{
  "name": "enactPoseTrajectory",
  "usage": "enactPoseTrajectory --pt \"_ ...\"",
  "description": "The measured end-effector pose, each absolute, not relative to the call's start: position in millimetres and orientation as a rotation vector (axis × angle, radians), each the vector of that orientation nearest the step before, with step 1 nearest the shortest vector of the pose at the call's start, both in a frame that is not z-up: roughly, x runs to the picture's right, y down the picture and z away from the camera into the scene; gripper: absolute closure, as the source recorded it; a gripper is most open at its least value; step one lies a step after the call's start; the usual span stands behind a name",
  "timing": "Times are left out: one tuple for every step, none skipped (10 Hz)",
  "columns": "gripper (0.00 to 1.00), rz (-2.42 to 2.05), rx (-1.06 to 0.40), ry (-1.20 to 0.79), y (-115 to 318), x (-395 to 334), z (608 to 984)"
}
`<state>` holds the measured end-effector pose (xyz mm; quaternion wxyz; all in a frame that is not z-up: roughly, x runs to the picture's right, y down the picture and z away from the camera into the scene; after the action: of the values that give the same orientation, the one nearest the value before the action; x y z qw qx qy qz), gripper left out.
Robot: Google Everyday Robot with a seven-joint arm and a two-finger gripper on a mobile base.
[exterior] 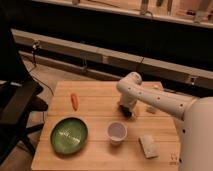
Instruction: Place the eraser on the white sponge
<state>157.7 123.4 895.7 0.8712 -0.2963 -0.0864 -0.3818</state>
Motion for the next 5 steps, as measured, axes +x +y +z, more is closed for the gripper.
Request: enactPoseTrajectory --pt "0.2 -0.796 -0.622 -0.181 119 160 899" --pt "0.2 -0.798 -0.628 -0.187 115 160 903" --pt "0.2 -0.801 -0.638 -0.197 114 157 907" --pt "0.2 -0.804 -0.652 -0.214 114 156 913" --pt "0.2 -0.808 -0.66 -0.225 114 156 917"
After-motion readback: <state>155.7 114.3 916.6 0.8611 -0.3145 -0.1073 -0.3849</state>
